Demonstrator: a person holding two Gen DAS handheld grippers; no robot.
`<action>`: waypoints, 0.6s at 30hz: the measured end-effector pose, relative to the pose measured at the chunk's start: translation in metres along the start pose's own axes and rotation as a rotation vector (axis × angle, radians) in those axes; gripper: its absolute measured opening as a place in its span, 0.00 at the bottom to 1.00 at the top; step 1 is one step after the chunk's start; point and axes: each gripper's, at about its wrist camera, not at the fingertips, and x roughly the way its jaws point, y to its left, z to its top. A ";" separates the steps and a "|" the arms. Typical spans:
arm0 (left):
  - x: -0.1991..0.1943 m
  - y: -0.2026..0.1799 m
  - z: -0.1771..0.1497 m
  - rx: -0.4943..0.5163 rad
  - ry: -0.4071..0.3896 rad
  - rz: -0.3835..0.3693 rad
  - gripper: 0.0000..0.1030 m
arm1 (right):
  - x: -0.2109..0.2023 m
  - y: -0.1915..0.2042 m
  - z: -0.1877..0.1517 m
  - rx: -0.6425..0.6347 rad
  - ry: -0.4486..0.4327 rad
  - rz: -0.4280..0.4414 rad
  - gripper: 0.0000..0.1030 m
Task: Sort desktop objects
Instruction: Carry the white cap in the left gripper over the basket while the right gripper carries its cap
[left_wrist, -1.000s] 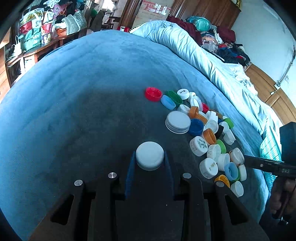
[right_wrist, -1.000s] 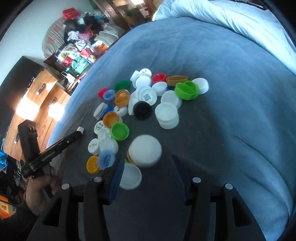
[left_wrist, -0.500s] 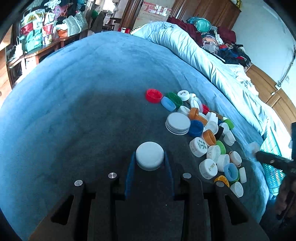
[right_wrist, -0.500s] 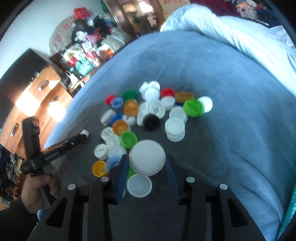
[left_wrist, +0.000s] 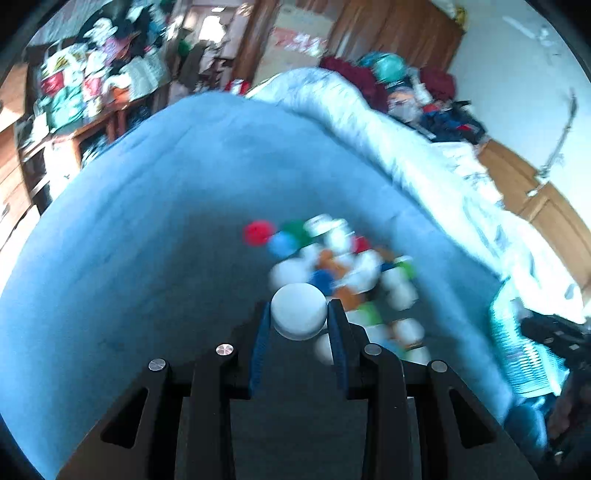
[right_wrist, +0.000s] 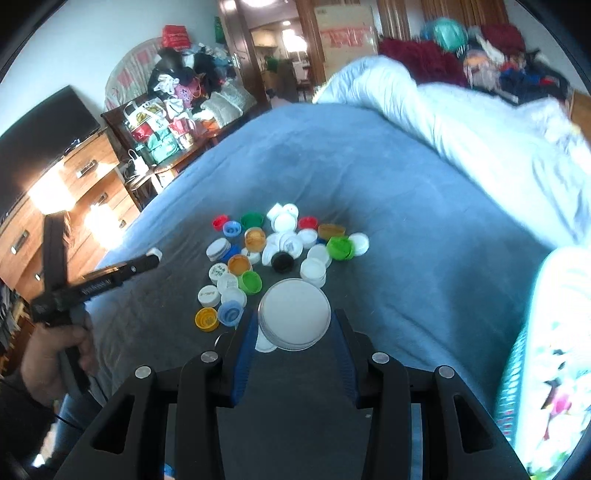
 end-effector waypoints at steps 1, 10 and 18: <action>-0.004 -0.011 0.004 0.011 -0.009 -0.016 0.26 | -0.009 0.001 0.002 -0.015 -0.019 -0.015 0.43; -0.019 -0.120 0.037 0.133 -0.053 -0.182 0.26 | -0.080 -0.026 0.012 -0.019 -0.138 -0.125 0.43; -0.014 -0.215 0.056 0.228 -0.062 -0.292 0.26 | -0.137 -0.076 0.015 0.031 -0.213 -0.241 0.43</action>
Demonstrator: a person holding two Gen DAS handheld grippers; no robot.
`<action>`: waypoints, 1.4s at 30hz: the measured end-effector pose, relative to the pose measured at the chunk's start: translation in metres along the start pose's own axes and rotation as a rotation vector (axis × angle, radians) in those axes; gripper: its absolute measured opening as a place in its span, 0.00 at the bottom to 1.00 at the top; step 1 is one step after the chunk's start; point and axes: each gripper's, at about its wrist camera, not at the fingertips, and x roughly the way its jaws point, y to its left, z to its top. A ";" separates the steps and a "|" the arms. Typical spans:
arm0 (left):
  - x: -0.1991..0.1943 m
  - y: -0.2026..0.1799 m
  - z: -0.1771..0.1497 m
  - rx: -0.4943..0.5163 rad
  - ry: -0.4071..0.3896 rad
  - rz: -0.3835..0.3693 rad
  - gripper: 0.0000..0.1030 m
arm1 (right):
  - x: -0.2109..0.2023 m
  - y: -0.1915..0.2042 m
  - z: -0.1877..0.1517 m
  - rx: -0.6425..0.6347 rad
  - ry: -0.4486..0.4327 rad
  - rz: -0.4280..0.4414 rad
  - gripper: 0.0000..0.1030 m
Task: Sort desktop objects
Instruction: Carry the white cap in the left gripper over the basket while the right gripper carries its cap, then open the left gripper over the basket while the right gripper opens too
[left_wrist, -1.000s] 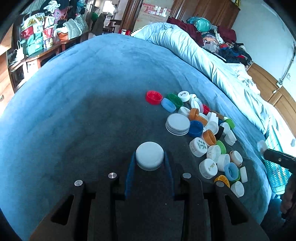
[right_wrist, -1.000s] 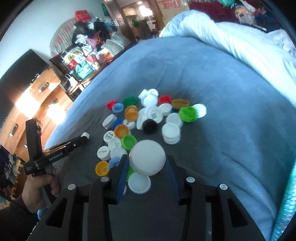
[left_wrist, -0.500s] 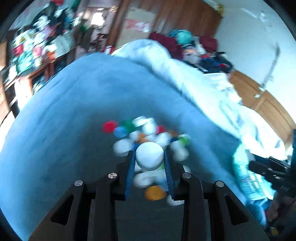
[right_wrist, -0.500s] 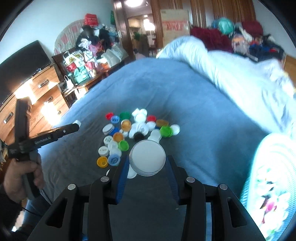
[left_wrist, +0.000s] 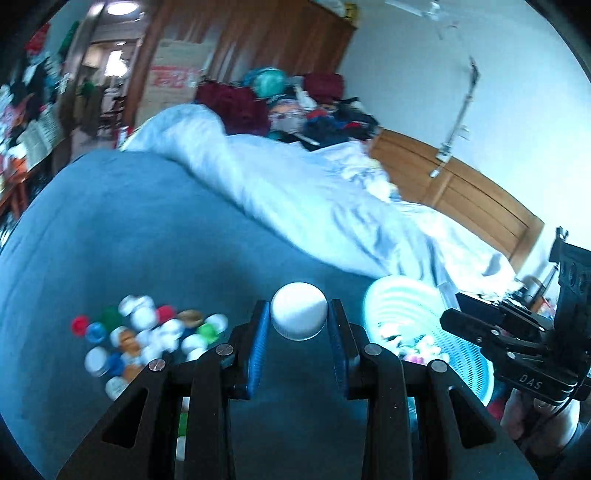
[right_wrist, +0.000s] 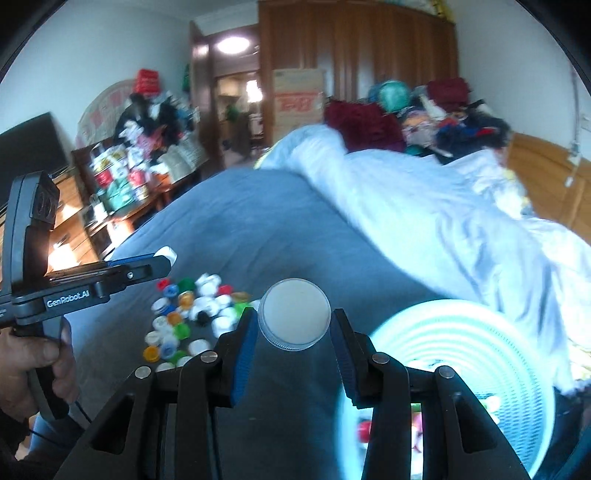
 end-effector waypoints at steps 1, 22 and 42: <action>0.002 -0.011 0.004 0.013 -0.003 -0.014 0.26 | -0.005 -0.009 0.001 0.010 -0.008 -0.016 0.43; 0.072 -0.170 0.034 0.211 0.125 -0.177 0.26 | -0.056 -0.133 -0.010 0.129 0.039 -0.144 0.43; 0.137 -0.216 -0.008 0.345 0.433 -0.137 0.26 | -0.024 -0.174 -0.043 0.198 0.254 -0.107 0.43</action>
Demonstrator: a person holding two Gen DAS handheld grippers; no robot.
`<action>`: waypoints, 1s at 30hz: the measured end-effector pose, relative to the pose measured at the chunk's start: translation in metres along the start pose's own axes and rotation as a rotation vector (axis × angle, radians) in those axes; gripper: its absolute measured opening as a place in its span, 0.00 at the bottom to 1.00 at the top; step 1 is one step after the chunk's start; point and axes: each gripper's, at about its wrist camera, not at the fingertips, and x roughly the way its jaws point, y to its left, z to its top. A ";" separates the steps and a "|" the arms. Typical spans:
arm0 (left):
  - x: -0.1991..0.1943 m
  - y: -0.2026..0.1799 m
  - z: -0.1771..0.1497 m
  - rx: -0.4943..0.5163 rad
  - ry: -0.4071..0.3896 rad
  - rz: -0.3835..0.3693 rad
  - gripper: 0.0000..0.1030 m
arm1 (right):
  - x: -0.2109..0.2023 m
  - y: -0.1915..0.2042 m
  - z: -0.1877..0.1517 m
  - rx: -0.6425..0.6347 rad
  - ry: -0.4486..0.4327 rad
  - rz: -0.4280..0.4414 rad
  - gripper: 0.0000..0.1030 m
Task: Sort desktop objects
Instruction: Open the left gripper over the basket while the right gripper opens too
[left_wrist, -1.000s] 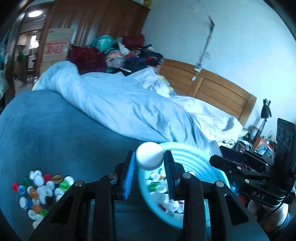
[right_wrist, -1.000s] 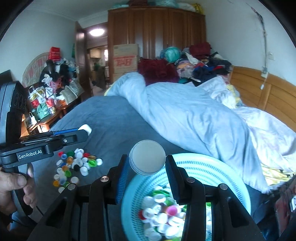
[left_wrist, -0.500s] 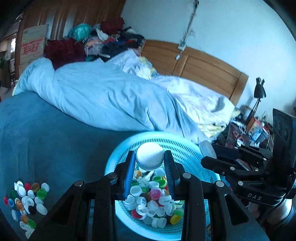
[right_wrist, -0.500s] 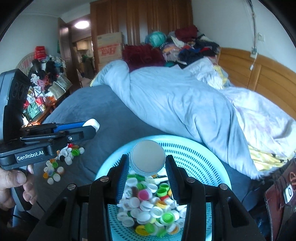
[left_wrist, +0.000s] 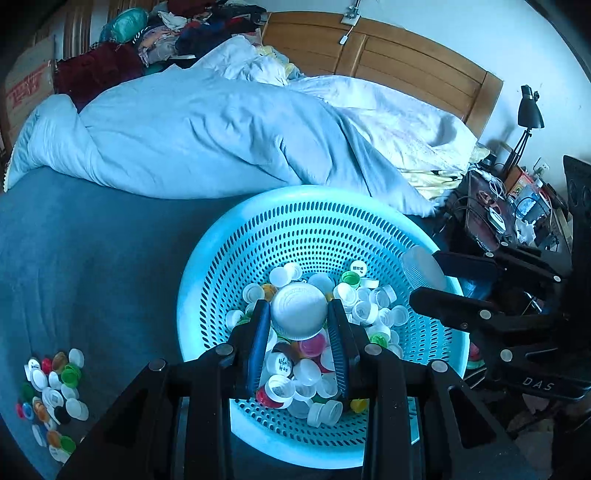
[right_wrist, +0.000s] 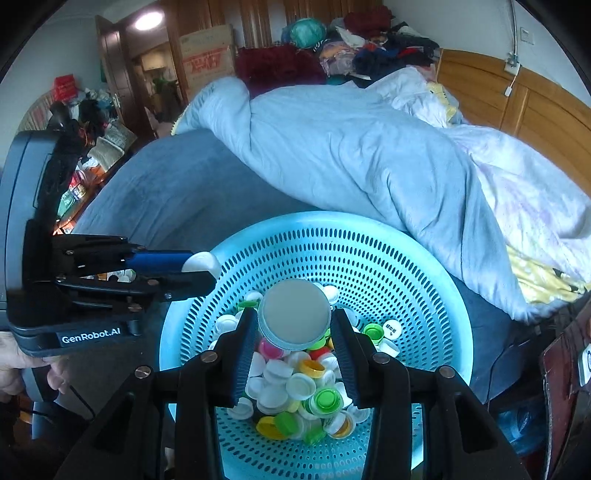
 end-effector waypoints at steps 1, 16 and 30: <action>0.000 -0.001 0.000 0.001 -0.001 0.000 0.26 | 0.001 0.000 0.000 -0.001 0.001 0.001 0.43; 0.003 0.003 0.005 -0.025 -0.023 -0.014 0.61 | -0.004 -0.003 -0.002 0.029 -0.042 -0.017 0.74; -0.097 0.165 -0.160 -0.296 -0.245 0.198 0.65 | 0.002 0.099 -0.048 -0.118 -0.143 0.143 0.76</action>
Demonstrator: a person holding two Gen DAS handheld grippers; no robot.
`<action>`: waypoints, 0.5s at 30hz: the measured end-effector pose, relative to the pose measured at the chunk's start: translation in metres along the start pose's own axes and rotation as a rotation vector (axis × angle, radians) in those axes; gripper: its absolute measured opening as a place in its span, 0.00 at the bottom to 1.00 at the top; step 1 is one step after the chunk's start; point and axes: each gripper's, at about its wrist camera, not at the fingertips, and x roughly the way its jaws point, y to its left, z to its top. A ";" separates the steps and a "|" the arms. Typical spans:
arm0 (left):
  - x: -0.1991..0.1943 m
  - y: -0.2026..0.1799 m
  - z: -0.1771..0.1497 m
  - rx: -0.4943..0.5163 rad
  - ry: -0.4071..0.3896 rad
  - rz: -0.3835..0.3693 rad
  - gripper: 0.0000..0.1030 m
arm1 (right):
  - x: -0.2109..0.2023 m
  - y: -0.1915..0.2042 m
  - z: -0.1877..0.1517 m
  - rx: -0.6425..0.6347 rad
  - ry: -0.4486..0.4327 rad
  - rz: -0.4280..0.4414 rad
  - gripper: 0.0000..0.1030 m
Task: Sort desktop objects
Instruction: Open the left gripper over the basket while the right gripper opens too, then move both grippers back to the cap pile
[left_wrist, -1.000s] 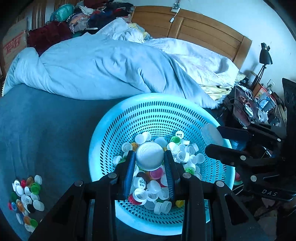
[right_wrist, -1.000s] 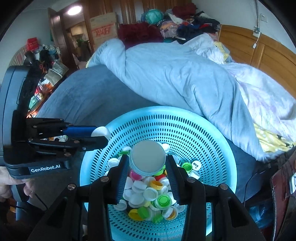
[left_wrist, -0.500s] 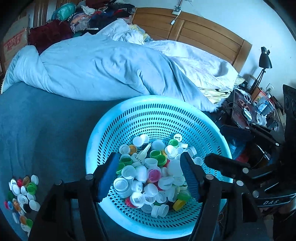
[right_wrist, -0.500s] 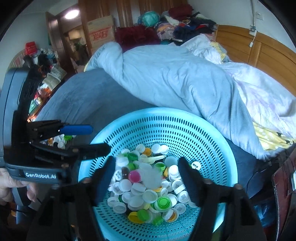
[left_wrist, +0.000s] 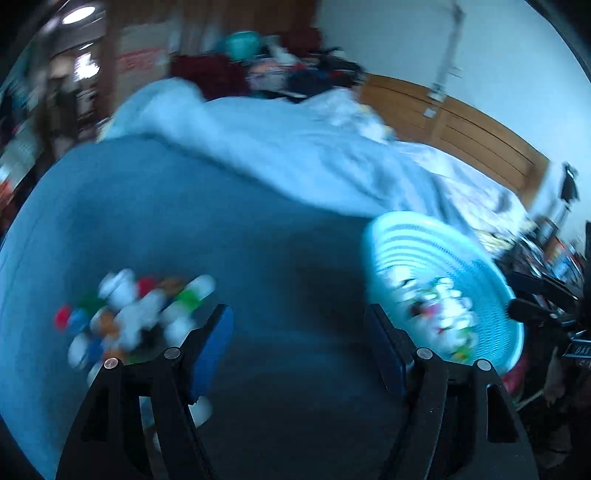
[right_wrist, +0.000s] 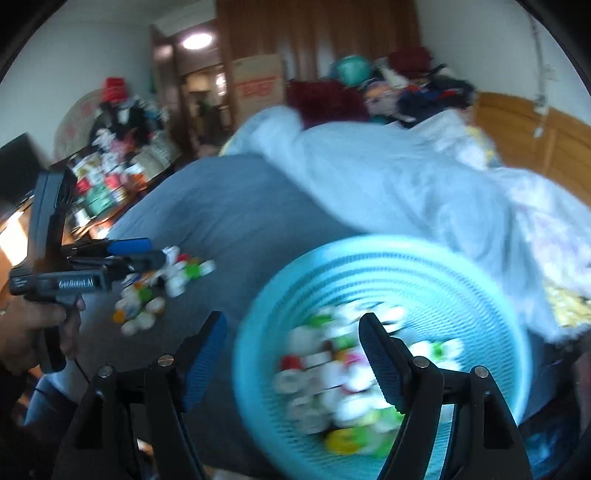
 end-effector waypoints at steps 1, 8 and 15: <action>-0.005 0.020 -0.015 -0.026 0.002 0.027 0.66 | 0.009 0.009 -0.006 -0.005 0.023 0.025 0.76; -0.011 0.115 -0.110 -0.198 0.101 0.171 0.65 | 0.044 0.047 -0.031 -0.038 0.123 0.107 0.76; 0.020 0.124 -0.123 -0.159 0.132 0.200 0.63 | 0.059 0.065 -0.043 -0.048 0.180 0.097 0.76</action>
